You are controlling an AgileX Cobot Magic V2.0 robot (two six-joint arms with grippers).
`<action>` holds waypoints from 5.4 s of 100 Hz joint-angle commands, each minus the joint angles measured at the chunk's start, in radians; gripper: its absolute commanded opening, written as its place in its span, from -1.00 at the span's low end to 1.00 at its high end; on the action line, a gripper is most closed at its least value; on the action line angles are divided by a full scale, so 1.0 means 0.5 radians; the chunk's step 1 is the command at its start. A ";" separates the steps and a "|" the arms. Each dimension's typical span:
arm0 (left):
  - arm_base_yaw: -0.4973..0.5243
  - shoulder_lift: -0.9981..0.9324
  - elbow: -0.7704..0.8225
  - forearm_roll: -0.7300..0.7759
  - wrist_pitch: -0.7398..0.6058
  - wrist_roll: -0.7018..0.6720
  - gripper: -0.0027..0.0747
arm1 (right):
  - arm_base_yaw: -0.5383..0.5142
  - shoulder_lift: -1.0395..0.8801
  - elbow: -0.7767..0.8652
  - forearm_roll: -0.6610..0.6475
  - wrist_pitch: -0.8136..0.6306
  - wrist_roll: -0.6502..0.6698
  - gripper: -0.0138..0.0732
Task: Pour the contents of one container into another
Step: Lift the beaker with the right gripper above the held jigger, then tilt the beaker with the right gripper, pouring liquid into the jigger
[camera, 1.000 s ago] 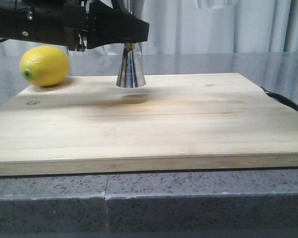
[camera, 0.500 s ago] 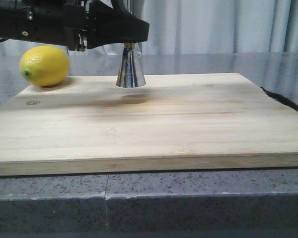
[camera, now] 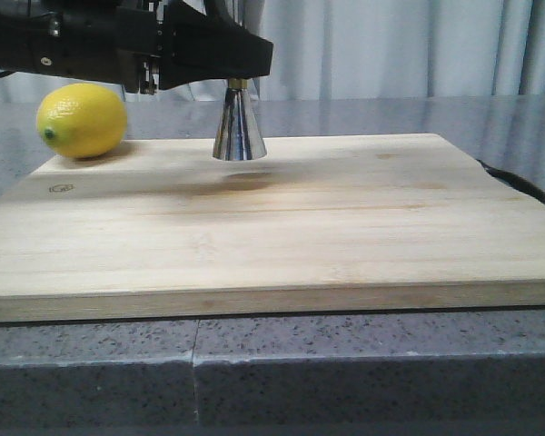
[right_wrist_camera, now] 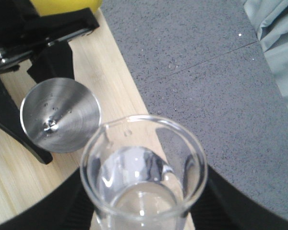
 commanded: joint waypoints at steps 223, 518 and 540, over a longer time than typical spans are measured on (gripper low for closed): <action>-0.019 -0.076 -0.058 -0.168 0.204 -0.013 -0.33 | 0.037 -0.042 -0.122 -0.055 -0.256 -1.005 0.00; -0.019 -0.076 -0.058 -0.168 0.204 -0.013 -0.33 | 0.037 -0.042 -0.122 -0.190 -0.424 -1.583 0.00; -0.019 -0.076 -0.058 -0.168 0.204 -0.013 -0.33 | 0.037 -0.042 -0.122 -0.190 -0.416 -1.583 0.00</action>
